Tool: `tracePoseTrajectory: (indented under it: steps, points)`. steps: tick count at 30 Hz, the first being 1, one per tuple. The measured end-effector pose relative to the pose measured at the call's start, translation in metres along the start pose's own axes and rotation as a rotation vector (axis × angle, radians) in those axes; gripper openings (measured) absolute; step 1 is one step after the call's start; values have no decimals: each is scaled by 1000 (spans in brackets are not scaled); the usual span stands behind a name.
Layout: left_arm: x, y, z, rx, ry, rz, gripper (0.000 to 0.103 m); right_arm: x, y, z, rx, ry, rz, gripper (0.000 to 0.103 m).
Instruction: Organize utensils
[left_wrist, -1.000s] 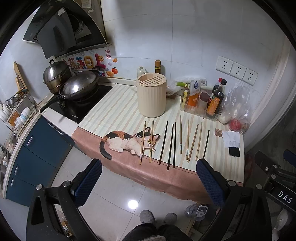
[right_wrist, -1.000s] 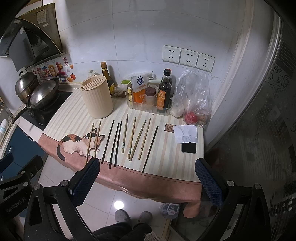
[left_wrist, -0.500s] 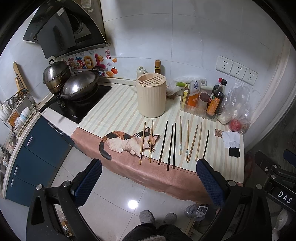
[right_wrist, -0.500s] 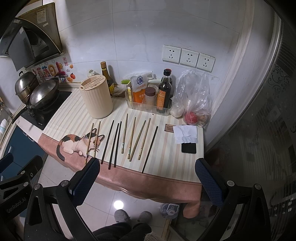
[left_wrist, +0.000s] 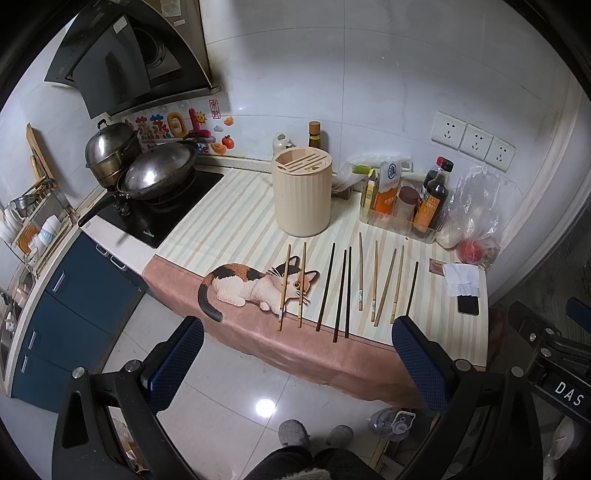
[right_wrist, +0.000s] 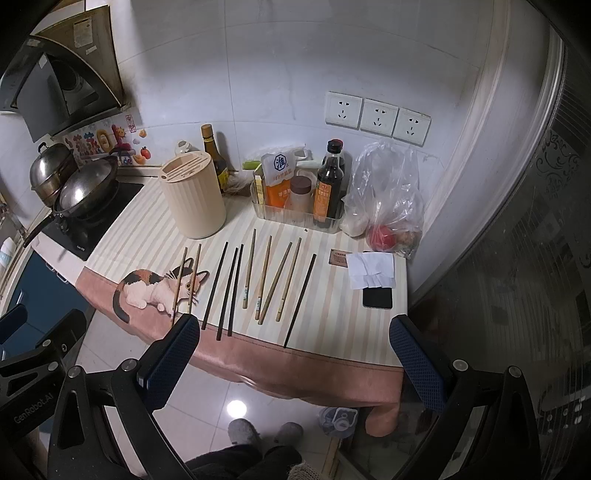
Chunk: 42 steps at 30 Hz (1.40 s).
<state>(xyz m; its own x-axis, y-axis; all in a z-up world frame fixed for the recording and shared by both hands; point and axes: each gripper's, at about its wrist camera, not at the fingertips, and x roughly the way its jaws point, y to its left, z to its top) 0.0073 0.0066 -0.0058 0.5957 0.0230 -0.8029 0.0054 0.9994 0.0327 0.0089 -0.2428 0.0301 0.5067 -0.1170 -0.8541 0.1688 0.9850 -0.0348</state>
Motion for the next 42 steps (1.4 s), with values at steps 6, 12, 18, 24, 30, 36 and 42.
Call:
tracePoseTrajectory:
  steps: [6, 12, 18, 24, 30, 36, 42]
  points:
    - [0, 0, 0, -1, 2, 2, 103, 1, 1, 0, 1, 0, -1, 103]
    - [2, -1, 2, -1, 2, 4, 103, 1, 1, 0, 1, 0, 1, 103]
    - [16, 6, 14, -2, -83, 43, 103, 12, 1, 10, 65, -8, 22, 103]
    - [43, 30, 34, -13, -186, 52, 103, 40, 14, 13, 120, -67, 34, 103]
    - [98, 57, 48, -13, -165, 92, 103, 92, 31, 15, 168, -20, 33, 102]
    - [177, 80, 57, -46, -11, 133, 103, 164, 42, 19, 184, 111, 42, 72]
    - [269, 77, 54, -36, 171, 123, 82, 253, 39, 25, 185, 260, 92, 60]
